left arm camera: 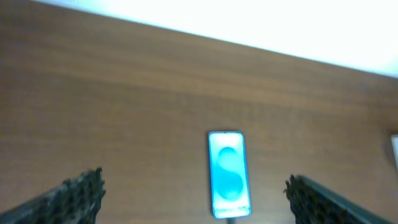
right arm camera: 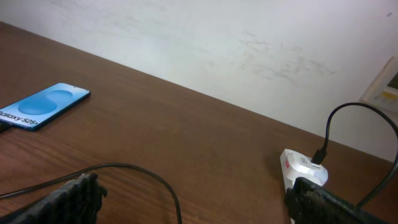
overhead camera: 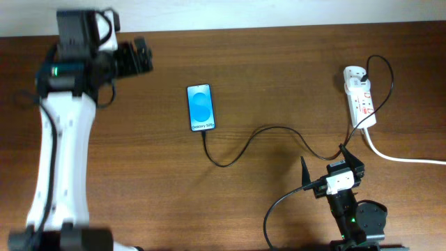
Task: Plug charger to phone and switch on socket
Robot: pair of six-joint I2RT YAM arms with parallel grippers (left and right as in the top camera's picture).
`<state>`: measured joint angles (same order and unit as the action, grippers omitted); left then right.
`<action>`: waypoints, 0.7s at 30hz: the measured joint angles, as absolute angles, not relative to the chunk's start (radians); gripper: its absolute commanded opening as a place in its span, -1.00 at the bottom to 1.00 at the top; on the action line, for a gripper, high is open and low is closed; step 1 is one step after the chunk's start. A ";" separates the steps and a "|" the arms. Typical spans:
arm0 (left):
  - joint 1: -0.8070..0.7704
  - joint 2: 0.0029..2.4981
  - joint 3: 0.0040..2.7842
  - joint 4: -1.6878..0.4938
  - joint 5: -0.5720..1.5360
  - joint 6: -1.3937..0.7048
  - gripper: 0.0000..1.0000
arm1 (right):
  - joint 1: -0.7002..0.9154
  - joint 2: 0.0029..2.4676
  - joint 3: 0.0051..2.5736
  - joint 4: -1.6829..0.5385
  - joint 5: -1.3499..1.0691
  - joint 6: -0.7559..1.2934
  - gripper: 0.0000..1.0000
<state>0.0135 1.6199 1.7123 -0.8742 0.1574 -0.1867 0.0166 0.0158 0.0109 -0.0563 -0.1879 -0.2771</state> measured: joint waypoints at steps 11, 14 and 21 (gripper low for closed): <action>0.014 1.100 1.072 -0.540 0.029 -0.171 0.99 | 0.017 0.016 0.011 -0.056 -0.190 -0.276 0.97; 0.014 0.960 0.894 -0.353 0.028 -0.162 0.98 | 0.017 0.016 0.011 -0.056 -0.190 -0.276 0.97; 0.014 0.679 0.476 0.018 0.030 -0.149 0.98 | 0.017 0.016 0.011 -0.056 -0.190 -0.277 0.97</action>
<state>0.0135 0.6788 0.4763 0.0177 0.0296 -0.1490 0.0170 0.0158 0.0109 -0.0559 -0.1902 -0.2768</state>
